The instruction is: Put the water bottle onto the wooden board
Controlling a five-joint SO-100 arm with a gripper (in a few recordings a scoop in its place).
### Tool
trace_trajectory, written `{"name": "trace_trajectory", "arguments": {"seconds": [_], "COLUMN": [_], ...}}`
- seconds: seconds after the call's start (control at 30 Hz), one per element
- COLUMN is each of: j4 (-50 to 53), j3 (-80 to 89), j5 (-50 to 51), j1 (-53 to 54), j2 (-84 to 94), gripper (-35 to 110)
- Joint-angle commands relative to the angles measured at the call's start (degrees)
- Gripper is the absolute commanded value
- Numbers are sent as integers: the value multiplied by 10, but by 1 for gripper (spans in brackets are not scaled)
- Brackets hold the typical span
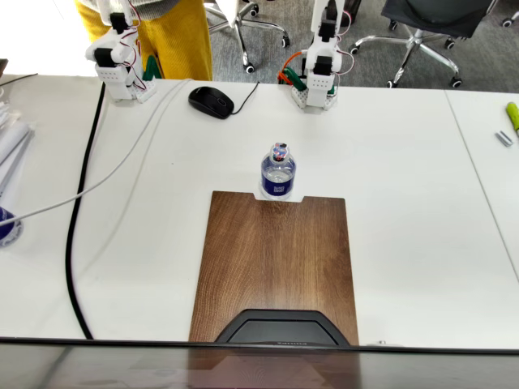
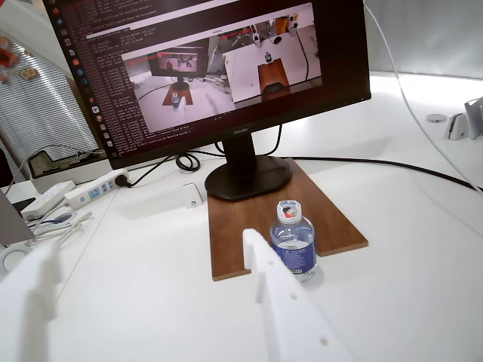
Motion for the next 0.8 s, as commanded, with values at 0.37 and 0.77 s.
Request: {"name": "trace_trajectory", "arguments": {"seconds": [0.37,0.77], "j4": [23,24], "j3": [4,47], "j5": [-40,-42], "j1": [11,19], "j2": [4,4], "gripper": [85,85]}}
